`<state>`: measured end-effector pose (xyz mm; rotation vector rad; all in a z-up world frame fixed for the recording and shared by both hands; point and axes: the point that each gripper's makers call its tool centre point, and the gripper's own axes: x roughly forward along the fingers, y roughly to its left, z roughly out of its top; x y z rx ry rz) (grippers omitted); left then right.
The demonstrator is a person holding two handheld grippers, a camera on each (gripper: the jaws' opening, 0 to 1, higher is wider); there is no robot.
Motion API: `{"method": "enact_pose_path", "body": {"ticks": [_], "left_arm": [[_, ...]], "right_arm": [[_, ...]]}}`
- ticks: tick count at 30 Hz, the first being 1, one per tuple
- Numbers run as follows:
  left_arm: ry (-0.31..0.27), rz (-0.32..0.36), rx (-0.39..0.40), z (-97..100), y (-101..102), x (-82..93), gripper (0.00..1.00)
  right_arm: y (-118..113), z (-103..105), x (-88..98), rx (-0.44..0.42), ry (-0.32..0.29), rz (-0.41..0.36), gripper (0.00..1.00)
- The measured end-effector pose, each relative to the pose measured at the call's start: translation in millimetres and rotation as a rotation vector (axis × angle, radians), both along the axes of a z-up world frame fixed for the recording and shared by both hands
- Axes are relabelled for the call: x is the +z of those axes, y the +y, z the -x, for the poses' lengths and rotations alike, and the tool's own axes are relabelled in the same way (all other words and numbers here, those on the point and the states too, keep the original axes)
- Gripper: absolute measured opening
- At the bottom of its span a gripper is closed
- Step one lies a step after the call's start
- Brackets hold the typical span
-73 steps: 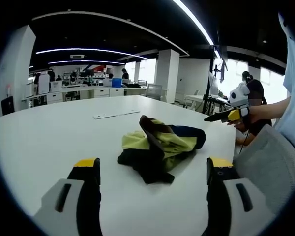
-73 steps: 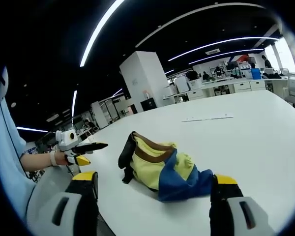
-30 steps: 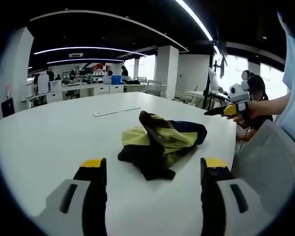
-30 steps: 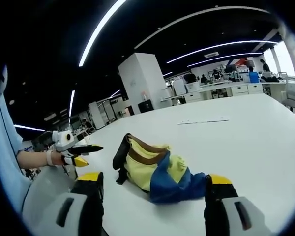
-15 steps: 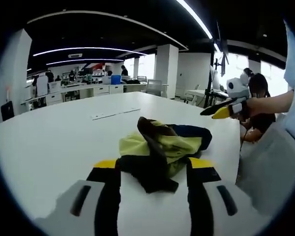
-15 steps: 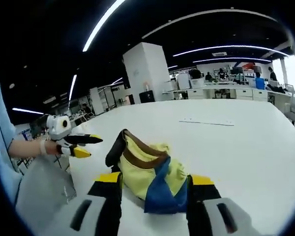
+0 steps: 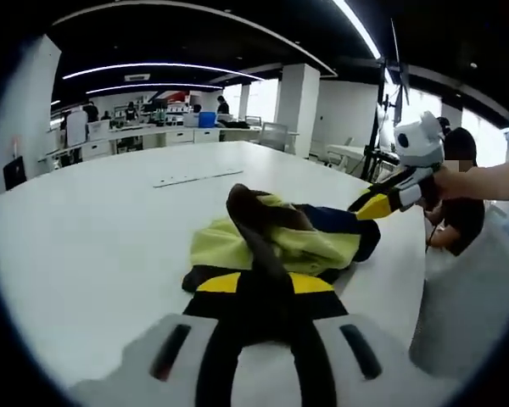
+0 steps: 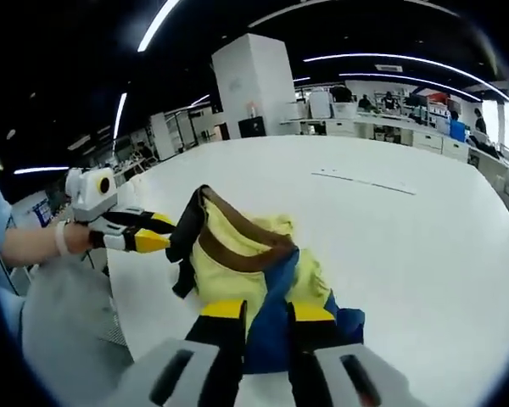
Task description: Fold the garment on the visible template until the final outline fits inside the template.
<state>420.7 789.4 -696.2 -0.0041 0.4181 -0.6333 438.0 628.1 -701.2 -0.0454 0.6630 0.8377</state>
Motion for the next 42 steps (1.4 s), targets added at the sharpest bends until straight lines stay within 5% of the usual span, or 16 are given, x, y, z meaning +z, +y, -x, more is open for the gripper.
{"method": "enact_pose_path", "body": {"ticks": [15, 23, 30, 35, 42], "left_arm": [[0.068, 0.035, 0.016, 4.3, -11, -9.2, 0.05], [0.084, 0.035, 0.031, 3.8, -2, -3.8, 0.0], [0.068, 0.107, 0.094, -4.2, 27, 35.2, 0.0], [0.002, 0.238, 0.108, -11.6, 44, 99.2, 0.0], [-0.123, 0.214, 0.072, -13.6, 50, 172.5, 0.0]], "right_arm": [[-3, 0, -10.3, -0.023, 0.033, 0.021, 0.0], [-16, -3, 4.6, -0.036, -0.054, 0.036, 0.0], [-43, -16, 39.9, -0.116, -0.127, -0.021, 0.0], [-58, -22, 91.8, -0.141, -0.215, -0.111, 0.0], [-65, -18, 164.5, -0.155, -0.324, -0.225, 0.0]]}}
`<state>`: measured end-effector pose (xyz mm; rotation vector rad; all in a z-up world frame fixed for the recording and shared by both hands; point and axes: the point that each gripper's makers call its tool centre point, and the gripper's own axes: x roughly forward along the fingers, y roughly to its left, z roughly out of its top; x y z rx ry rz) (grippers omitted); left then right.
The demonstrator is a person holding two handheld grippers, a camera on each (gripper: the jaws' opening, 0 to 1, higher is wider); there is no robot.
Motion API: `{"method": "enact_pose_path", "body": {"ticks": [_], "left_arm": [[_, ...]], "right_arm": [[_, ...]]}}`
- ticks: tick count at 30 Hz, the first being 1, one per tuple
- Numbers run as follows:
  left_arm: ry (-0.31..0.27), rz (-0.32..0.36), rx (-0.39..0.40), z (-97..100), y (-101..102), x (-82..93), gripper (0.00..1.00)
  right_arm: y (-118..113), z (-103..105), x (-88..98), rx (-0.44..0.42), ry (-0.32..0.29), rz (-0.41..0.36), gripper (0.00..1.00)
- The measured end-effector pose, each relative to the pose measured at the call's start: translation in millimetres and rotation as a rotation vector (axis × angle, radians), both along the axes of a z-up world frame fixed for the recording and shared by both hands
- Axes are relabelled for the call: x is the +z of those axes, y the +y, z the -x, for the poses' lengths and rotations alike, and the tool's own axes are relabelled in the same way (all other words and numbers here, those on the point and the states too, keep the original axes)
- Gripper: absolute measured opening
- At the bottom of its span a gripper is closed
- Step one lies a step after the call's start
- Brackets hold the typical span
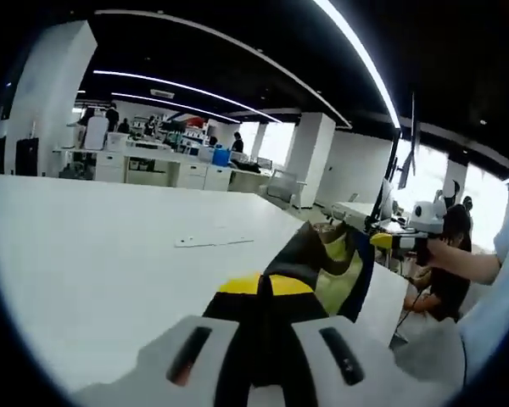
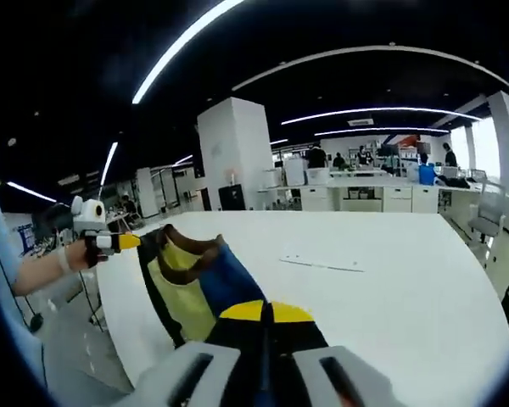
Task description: Fold the garment on the visible template until the final outline fits inside the template.
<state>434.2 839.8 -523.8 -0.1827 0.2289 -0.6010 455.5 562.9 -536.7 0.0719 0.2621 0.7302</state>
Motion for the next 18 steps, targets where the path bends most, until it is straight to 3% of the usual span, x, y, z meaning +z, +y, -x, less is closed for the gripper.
{"method": "enact_pose_path", "body": {"ticks": [4, 14, 18], "left_arm": [[-0.064, -0.027, -0.016, 2.0, -2, 32.1, 0.0], [-0.194, 0.009, -0.032, 10.9, -4, 98.1, 0.0], [-0.279, 0.005, -0.033, 11.5, 1, 131.6, 0.0]], "right_arm": [[1, 4, 33.3, 0.001, -0.065, -0.021, 0.0], [7, 18, 112.2, 0.028, -0.247, -0.073, 0.0], [4, 15, 141.5, 0.029, -0.32, -0.094, 0.0]]}}
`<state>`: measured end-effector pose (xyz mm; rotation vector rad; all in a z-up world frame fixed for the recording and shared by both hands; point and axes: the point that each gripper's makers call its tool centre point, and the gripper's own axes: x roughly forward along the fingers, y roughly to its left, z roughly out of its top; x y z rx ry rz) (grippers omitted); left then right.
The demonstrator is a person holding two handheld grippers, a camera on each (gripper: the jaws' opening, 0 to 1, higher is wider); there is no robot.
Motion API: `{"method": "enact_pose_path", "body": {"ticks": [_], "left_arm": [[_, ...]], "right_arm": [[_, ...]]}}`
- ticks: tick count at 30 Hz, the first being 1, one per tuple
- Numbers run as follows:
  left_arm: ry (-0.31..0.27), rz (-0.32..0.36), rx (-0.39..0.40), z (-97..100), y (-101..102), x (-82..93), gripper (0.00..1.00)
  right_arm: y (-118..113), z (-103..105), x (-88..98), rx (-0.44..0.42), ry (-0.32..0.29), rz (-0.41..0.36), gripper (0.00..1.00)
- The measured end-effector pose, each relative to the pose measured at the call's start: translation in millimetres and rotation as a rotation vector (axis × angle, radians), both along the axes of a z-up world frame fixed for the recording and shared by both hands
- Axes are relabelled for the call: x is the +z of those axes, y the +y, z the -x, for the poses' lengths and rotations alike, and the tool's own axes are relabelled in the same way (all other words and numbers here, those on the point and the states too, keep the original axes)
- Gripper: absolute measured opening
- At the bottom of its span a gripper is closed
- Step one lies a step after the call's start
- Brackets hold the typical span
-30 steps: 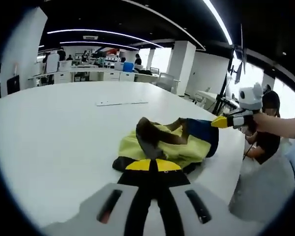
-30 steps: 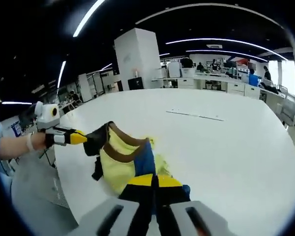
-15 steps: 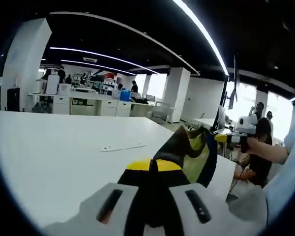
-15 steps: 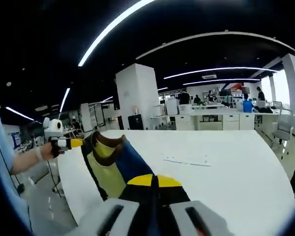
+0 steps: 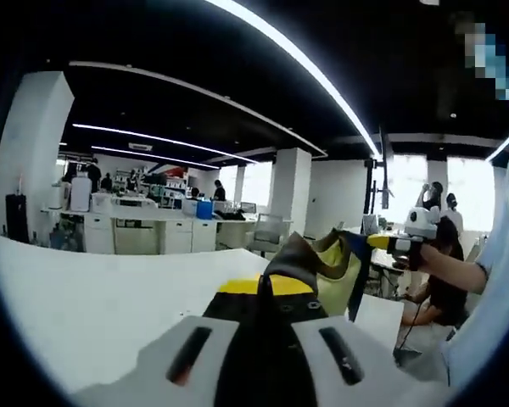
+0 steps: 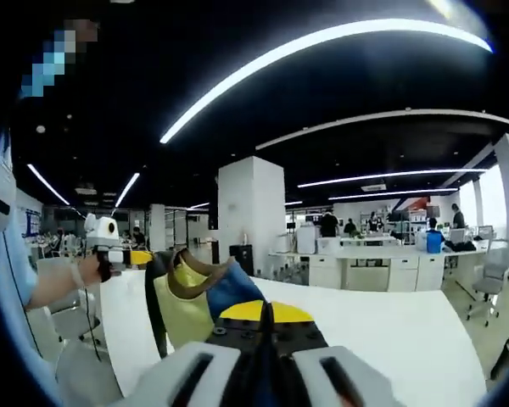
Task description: Fold the garment on the visible template until the final outline fits inside the template.
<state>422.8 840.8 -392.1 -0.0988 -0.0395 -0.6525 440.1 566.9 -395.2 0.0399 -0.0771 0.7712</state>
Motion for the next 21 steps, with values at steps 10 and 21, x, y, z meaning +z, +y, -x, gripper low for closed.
{"method": "enact_pose_path", "body": {"ticks": [10, 21], "left_arm": [[0.076, -0.069, 0.041, -57.2, 12, -41.4, 0.0], [0.28, -0.117, 0.055, -134.0, 16, -134.2, 0.0]], "right_arm": [[0, -59, -31.7, -0.012, 0.062, -0.012, 0.0], [14, -132, -107.0, -0.02, 0.192, 0.081, 0.0]]}}
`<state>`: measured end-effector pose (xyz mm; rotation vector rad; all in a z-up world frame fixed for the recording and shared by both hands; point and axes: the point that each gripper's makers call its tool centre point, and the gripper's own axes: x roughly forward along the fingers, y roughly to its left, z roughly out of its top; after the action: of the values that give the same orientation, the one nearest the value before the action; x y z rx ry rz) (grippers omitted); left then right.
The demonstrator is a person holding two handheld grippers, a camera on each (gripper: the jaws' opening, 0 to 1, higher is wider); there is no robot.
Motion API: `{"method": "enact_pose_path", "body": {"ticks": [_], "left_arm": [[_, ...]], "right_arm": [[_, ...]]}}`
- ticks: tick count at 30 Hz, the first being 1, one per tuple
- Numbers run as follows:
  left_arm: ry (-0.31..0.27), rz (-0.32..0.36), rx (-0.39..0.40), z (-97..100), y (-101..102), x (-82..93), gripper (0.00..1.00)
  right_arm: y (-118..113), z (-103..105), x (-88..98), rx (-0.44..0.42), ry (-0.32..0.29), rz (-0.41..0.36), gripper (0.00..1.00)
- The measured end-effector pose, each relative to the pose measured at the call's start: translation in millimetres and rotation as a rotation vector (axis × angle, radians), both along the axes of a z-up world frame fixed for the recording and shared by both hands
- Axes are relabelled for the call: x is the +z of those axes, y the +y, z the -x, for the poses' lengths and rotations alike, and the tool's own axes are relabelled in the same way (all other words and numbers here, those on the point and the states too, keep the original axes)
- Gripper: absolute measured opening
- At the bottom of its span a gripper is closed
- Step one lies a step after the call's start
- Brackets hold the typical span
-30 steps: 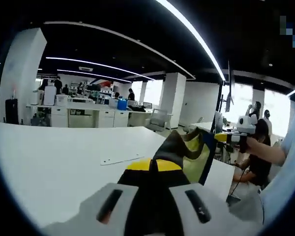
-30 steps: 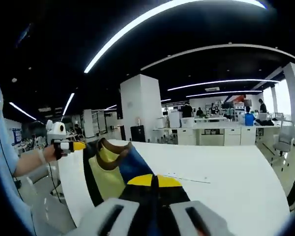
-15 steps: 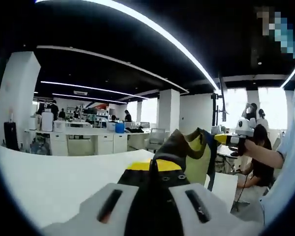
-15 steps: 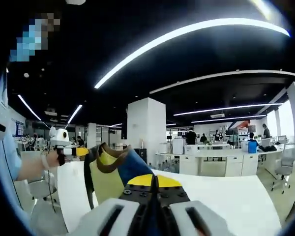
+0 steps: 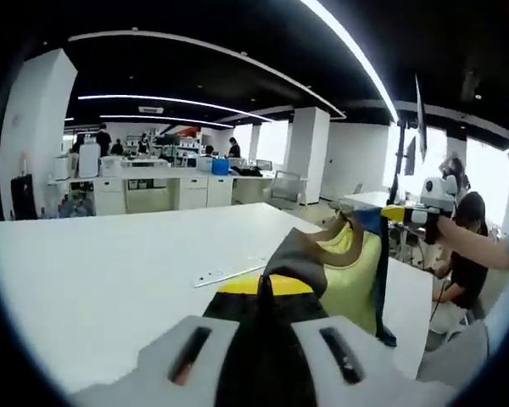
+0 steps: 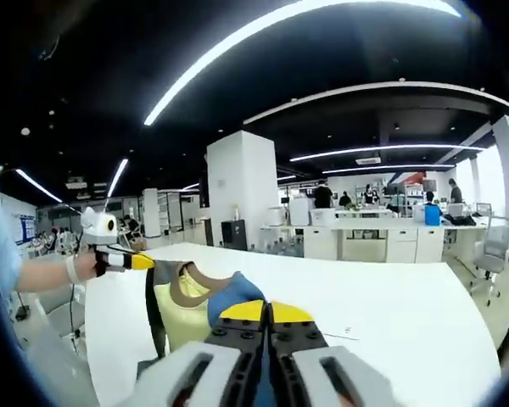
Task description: Fold the garment on the visible template until the final outline fits inside the template.
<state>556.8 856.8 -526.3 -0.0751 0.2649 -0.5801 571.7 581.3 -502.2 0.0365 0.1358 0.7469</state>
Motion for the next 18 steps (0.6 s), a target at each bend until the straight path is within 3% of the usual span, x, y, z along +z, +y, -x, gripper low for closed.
{"method": "enact_pose_path", "body": {"ticks": [9, 18], "left_arm": [[0.081, -0.046, 0.025, -60.7, -1, -60.3, 0.0], [0.126, -0.107, 0.047, -115.4, -5, -110.3, 0.0]], "right_arm": [[5, -55, -51.5, 0.0, 0.073, 0.062, 0.0], [7, -113, -119.1, -0.012, 0.172, 0.116, 0.0]]}}
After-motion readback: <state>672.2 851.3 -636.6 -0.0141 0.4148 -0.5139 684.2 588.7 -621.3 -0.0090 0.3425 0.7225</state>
